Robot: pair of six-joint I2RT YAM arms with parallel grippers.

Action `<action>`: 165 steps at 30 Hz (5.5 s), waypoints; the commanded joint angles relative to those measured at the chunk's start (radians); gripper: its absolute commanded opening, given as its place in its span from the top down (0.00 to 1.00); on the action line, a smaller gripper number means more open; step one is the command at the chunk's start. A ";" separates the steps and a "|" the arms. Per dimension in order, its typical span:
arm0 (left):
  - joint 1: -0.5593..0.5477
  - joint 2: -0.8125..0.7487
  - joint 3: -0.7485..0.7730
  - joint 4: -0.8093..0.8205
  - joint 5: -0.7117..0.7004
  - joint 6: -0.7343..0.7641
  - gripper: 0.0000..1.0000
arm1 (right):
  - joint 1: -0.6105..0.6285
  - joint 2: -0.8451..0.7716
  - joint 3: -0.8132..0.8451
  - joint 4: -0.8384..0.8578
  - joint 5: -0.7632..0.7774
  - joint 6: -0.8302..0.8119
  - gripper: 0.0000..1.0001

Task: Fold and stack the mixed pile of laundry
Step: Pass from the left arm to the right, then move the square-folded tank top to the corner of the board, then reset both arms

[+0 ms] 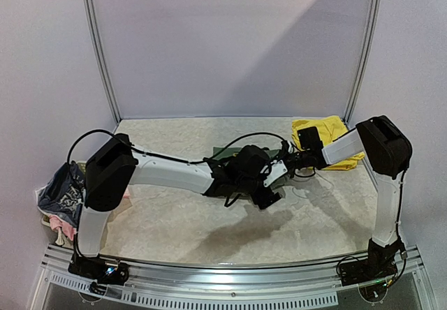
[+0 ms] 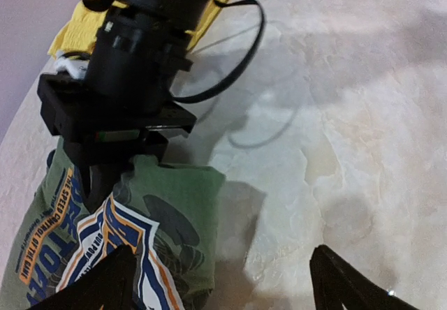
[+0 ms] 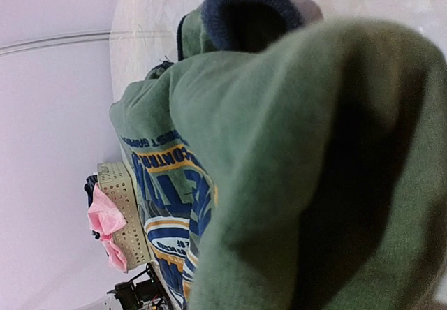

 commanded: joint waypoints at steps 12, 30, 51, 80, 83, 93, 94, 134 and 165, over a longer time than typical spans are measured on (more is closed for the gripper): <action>0.057 -0.359 -0.298 -0.097 -0.049 -0.264 0.00 | -0.018 0.005 0.339 -0.739 0.229 -0.506 1.00; 0.102 -0.497 -0.557 0.042 -0.064 -0.339 0.00 | -0.066 -0.006 0.770 -1.142 0.632 -0.826 1.00; 0.114 -0.482 -0.590 0.087 -0.010 -0.324 0.01 | -0.130 0.025 1.139 -1.355 0.802 -1.024 1.00; 0.125 -0.453 -0.585 0.093 0.021 -0.324 0.02 | -0.302 0.182 1.107 -1.205 0.837 -1.189 1.00; 0.126 -0.450 -0.585 0.090 0.020 -0.323 0.02 | -0.312 0.210 1.104 -1.168 0.874 -1.216 1.00; 0.126 -0.449 -0.582 0.086 0.018 -0.323 0.02 | -0.339 0.244 1.024 -1.067 1.000 -1.220 1.00; 0.126 -0.449 -0.582 0.086 0.019 -0.323 0.02 | -0.340 0.249 1.017 -1.056 1.018 -1.221 1.00; 0.126 -0.520 -0.577 0.019 -0.059 -0.355 0.01 | -0.239 -0.026 0.786 -0.891 0.986 -0.941 0.09; 0.127 -0.908 -0.620 -0.375 -0.631 -0.484 0.00 | 0.020 -0.630 0.082 -0.471 0.718 -0.795 0.01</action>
